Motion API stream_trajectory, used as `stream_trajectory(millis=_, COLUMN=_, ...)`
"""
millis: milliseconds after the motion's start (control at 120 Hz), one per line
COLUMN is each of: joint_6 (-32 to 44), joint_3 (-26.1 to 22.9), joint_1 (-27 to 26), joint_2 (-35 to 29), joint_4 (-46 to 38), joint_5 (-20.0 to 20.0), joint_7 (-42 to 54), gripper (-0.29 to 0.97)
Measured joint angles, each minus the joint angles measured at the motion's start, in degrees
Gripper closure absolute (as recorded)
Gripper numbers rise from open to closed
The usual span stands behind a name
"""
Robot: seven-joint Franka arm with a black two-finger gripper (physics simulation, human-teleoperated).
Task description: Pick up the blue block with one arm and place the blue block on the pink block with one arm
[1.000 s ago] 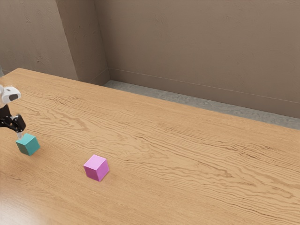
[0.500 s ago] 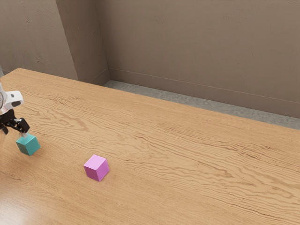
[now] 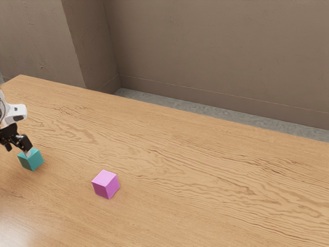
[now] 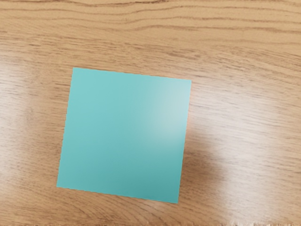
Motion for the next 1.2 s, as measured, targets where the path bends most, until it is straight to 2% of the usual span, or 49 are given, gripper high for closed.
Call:
stream_trajectory(millis=242, joint_6=-3.82, joint_3=-0.05, joint_1=-0.09, joint_2=0.13, joint_4=0.36, joint_5=0.75, joint_7=0.55, gripper=0.0)
stream_trajectory(millis=450, joint_6=-5.26, joint_3=-0.13, joint_1=-0.17, joint_2=3.74, joint_4=4.39, joint_5=1.06, joint_7=0.74, gripper=0.0)
stream_trajectory(millis=808, joint_6=-5.9, joint_3=-0.38, joint_1=-0.34, joint_2=8.94, joint_4=9.74, joint_5=1.02, joint_7=1.03, gripper=0.0)
stream_trajectory(millis=1200, joint_6=-4.63, joint_3=-0.39, joint_1=-0.2, joint_2=10.68, joint_4=10.51, joint_5=0.75, joint_7=3.43, gripper=0.0)
